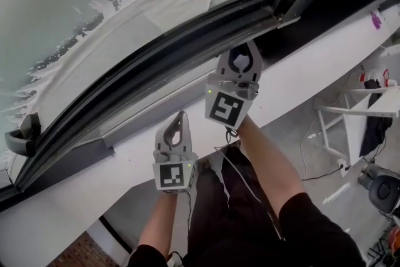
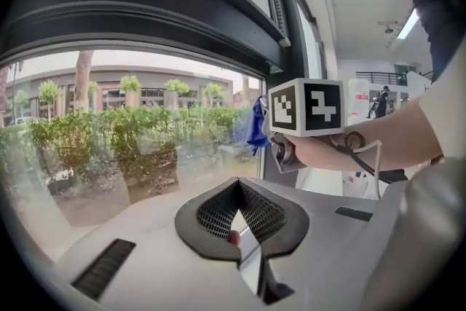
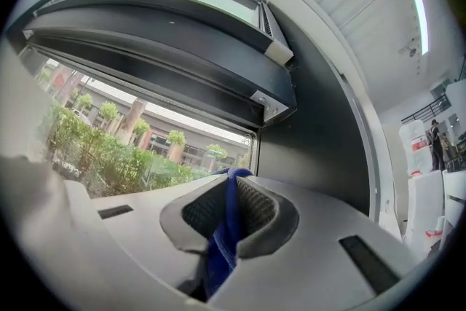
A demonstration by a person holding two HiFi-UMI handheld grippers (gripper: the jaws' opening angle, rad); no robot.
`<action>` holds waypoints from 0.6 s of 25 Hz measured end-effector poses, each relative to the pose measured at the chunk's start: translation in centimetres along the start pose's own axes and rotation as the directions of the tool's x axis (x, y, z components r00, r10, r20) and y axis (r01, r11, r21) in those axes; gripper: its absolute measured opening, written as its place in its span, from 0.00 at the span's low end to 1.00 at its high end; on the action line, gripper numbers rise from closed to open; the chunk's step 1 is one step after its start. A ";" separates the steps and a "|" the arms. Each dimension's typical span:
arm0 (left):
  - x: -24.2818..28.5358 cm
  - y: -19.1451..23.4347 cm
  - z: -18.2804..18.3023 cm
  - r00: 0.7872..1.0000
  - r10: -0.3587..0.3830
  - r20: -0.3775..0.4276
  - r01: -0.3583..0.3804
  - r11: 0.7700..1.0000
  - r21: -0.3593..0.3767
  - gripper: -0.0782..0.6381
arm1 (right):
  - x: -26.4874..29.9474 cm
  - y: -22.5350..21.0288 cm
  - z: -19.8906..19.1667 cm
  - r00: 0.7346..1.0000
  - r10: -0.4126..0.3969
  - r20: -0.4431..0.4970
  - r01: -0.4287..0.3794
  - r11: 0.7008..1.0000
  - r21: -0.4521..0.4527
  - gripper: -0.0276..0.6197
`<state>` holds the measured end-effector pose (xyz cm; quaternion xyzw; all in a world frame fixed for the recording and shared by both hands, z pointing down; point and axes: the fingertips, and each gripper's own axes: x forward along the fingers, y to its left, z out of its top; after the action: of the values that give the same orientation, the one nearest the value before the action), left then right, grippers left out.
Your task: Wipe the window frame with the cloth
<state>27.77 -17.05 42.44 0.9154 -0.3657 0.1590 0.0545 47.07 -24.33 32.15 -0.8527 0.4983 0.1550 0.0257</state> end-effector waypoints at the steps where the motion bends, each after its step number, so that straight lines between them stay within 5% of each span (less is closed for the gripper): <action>1: 0.2 -0.1 -0.2 1.000 -0.004 0.007 0.004 1.000 -0.002 0.11 | -0.2 0.1 -0.2 1.000 0.005 0.004 -0.005 1.000 -0.002 0.08; 9: 1.3 -1.4 -0.3 0.996 -0.054 0.068 0.055 0.998 -0.006 0.12 | -0.8 0.4 -1.6 0.999 0.038 0.004 -0.038 0.998 -0.043 0.08; 15: 1.2 -2.4 -0.4 0.994 -0.065 0.087 0.067 0.998 -0.016 0.11 | -1.0 0.8 -2.6 0.993 0.099 -0.066 -0.110 0.978 -0.175 0.08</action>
<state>30.15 -16.04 43.25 0.9325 -0.3388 0.1138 0.0523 46.52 -24.41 35.00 -0.8282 0.5271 0.1760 -0.0731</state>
